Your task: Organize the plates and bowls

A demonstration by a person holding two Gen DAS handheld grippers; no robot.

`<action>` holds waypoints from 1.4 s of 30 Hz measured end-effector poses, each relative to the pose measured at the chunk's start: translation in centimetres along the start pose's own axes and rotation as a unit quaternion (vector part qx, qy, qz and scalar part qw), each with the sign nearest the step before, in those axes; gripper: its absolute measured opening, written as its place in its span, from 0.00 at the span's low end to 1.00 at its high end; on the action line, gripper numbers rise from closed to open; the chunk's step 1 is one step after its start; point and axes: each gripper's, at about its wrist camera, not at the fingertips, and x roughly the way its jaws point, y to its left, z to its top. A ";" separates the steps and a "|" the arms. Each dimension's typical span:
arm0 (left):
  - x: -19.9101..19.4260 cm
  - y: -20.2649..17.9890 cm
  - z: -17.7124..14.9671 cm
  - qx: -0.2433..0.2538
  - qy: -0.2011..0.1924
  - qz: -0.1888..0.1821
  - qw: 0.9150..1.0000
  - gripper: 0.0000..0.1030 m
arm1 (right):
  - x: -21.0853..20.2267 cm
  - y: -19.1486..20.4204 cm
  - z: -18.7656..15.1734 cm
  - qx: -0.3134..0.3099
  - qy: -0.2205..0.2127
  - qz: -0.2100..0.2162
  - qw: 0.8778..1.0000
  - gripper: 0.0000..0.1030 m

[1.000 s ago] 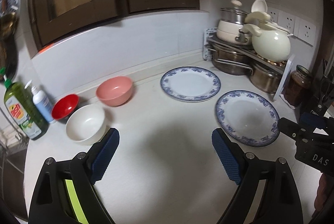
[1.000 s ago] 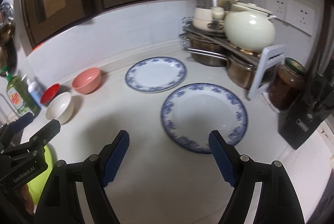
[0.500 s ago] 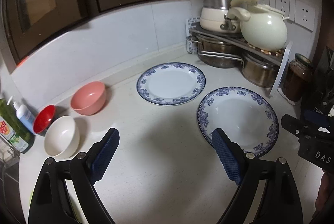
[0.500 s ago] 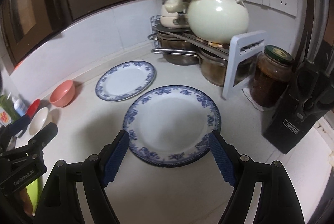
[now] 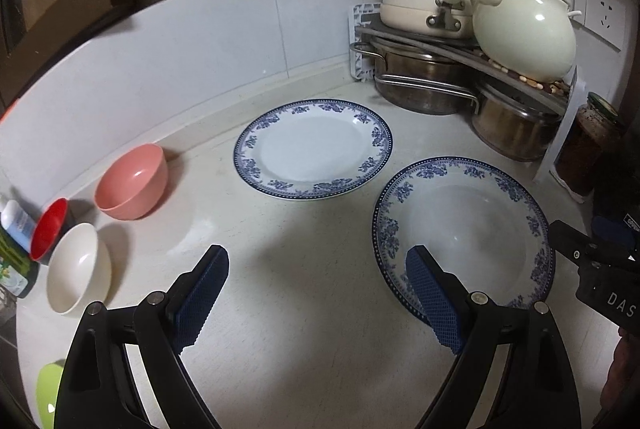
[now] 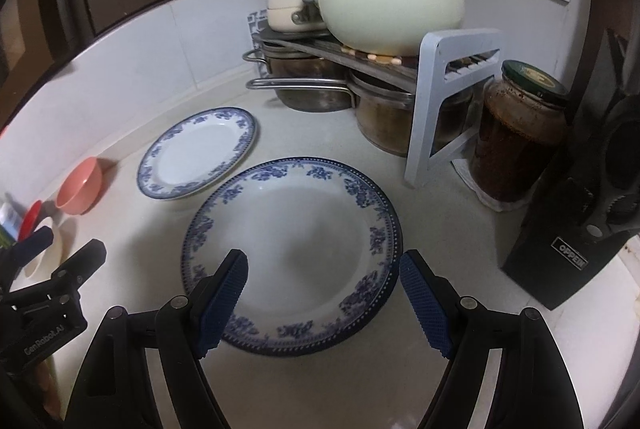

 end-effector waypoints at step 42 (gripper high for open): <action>12.2 -5.1 1.5 0.027 0.107 -0.103 0.988 0.36 | 10.3 -4.6 0.8 0.040 0.075 -0.041 0.996 0.55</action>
